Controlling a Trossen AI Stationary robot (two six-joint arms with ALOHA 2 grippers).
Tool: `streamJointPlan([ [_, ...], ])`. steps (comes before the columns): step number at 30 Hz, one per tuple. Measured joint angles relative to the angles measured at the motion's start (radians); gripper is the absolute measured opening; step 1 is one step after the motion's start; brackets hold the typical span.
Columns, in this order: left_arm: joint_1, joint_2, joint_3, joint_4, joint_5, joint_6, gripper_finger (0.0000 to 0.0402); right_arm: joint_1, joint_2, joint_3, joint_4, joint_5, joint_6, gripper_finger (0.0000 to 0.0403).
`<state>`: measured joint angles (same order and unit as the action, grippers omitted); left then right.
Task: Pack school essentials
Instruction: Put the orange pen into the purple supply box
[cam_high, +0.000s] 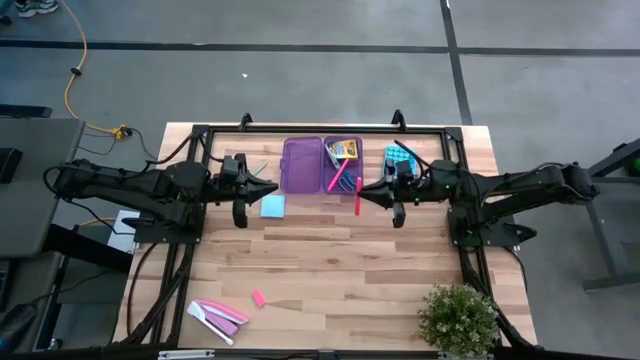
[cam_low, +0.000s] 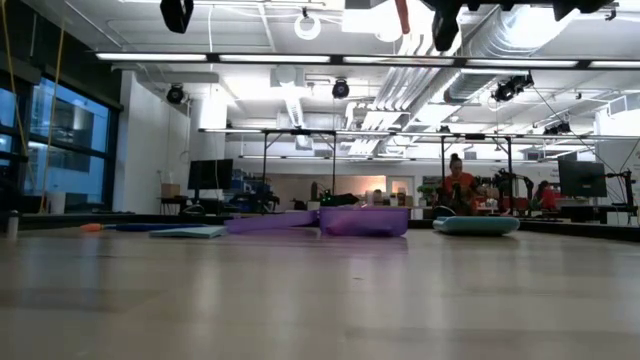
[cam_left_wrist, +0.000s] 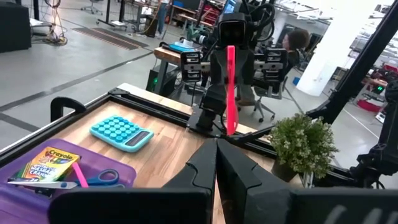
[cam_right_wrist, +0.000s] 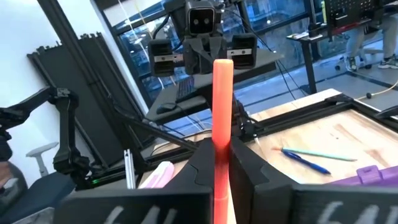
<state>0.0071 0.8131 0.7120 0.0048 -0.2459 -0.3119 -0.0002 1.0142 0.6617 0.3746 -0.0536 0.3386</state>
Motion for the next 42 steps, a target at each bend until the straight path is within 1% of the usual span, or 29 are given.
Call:
streamJointPlan([
  [13,0.0,0.0,0.0,0.0,0.0,0.008,0.0,0.0,0.0,0.0,-0.001,0.001,-0.002,0.0],
  [15,0.0,0.0,0.0,0.0,0.0,0.008,0.0,-0.001,0.01,0.007,-0.007,0.033,0.001,0.0],
  [17,0.0,0.0,0.0,0.0,0.0,0.008,0.0,-0.016,0.033,0.05,-0.076,0.07,0.022,0.0],
  [20,0.0,0.0,0.0,0.0,0.0,0.008,0.0,-0.07,0.1,0.17,-0.253,0.105,0.024,0.0],
  [23,0.0,0.0,0.0,0.0,0.0,0.007,0.0,-0.15,0.2,0.29,-0.442,0.14,0.035,0.0],
  [26,0.0,0.0,0.0,0.0,0.0,0.006,0.0,-0.245,0.309,0.383,-0.595,0.15,0.126,0.0],
  [28,0.0,0.0,0.0,0.0,0.0,0.007,0.0,-0.305,0.383,0.42,-0.658,0.15,0.197,0.0],
  [31,0.0,0.0,0.0,0.0,0.0,0.008,0.0,-0.373,0.483,0.436,-0.671,0.129,0.281,0.0],
  [34,0.0,0.0,0.0,0.0,0.0,0.008,0.0,-0.415,0.567,0.437,-0.663,0.106,0.355,0.0],
  [38,0.0,0.0,0.0,0.0,0.0,0.009,0.0,-0.44,0.653,0.437,-0.67,0.105,0.437,0.0],
  [42,0.0,0.0,0.0,-0.001,0.0,0.031,0.0,-0.445,0.702,0.437,-0.668,0.109,0.495,0.0003],
])
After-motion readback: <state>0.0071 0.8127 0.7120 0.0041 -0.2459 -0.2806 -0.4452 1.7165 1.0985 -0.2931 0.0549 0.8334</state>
